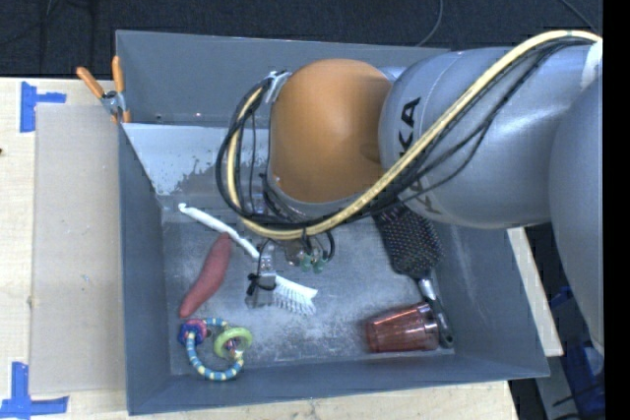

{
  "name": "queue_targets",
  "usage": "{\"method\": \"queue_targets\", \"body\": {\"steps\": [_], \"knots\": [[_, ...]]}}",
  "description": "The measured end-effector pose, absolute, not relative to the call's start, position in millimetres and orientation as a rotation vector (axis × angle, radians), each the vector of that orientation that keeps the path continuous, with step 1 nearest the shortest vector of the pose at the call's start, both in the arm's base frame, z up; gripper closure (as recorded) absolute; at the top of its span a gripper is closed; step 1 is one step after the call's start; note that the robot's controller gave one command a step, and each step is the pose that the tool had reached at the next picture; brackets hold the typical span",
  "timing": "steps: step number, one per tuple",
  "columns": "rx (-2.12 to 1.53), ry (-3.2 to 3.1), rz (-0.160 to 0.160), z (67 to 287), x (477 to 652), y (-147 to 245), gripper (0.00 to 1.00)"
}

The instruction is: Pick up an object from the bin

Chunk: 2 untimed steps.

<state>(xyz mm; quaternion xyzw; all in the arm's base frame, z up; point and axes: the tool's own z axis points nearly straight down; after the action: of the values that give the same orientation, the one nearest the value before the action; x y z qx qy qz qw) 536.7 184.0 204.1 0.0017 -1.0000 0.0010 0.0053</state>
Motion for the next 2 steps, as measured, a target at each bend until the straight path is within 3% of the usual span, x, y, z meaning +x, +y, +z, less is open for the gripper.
{"method": "queue_targets", "body": {"steps": [1,2], "knots": [[-0.002,-3.139,0.001,209,538.5,183,0.00],[0.087,-3.135,0.001,131,516.4,193,0.00]]}}
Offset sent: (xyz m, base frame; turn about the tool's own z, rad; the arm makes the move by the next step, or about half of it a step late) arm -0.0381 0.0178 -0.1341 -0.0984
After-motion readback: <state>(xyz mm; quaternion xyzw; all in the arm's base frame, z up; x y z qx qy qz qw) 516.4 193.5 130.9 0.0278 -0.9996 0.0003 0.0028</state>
